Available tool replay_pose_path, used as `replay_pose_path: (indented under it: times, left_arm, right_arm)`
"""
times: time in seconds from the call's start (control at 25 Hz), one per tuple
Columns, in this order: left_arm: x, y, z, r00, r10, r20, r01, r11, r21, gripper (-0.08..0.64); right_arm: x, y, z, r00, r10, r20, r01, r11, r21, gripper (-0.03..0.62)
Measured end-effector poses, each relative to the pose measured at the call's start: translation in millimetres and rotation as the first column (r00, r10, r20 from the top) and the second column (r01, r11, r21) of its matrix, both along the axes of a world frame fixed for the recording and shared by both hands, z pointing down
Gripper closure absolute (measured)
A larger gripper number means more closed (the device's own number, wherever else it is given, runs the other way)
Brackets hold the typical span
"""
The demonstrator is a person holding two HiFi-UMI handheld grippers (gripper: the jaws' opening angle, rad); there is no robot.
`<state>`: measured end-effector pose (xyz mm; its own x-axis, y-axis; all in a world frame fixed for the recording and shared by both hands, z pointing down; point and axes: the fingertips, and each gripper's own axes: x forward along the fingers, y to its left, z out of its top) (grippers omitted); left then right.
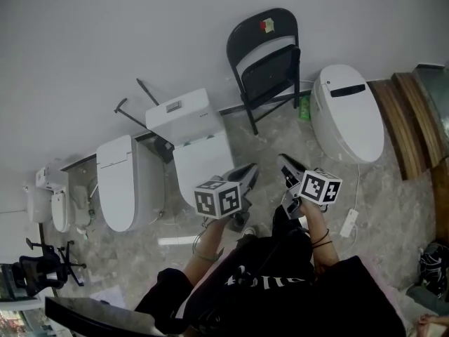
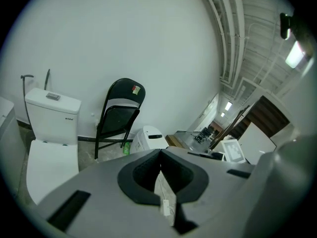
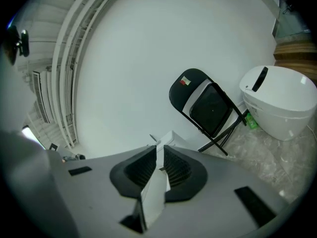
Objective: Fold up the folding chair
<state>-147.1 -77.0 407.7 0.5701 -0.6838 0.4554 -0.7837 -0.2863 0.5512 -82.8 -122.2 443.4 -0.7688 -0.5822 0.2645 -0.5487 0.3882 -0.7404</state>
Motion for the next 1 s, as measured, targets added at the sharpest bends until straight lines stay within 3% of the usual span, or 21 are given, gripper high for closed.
replay_pose_path:
  times: [0.16, 0.32, 0.44, 0.64, 1.0]
  left_arm:
    - [-29.3, 54.2, 1.9, 0.999, 0.035, -0.005, -0.035, 0.999, 0.001, 0.555]
    - [-43.6, 120.6, 13.0, 0.996, 0.084, -0.001, -0.084, 0.996, 0.003, 0.555]
    - [-50.0, 133.2, 11.8, 0.994, 0.110, -0.026, -0.110, 0.994, 0.001, 0.555]
    - [-31.8, 163.5, 7.9, 0.984, 0.168, -0.054, -0.167, 0.986, 0.006, 0.555]
    - [26.1, 210.0, -6.4, 0.973, 0.230, 0.006, -0.230, 0.972, 0.055, 0.555]
  right_arm:
    - [-29.2, 57.4, -2.9, 0.999, 0.042, 0.015, -0.042, 0.999, -0.003, 0.537]
    - [-45.7, 130.3, -5.3, 0.987, 0.096, 0.128, -0.093, 0.995, -0.029, 0.537]
    - [-49.0, 148.2, -6.8, 0.991, 0.117, 0.070, -0.117, 0.993, -0.003, 0.537]
    - [-34.7, 188.2, -19.7, 0.987, 0.157, 0.040, -0.158, 0.987, 0.027, 0.537]
    - [18.6, 232.7, -34.2, 0.984, 0.178, -0.029, -0.175, 0.981, 0.088, 0.538]
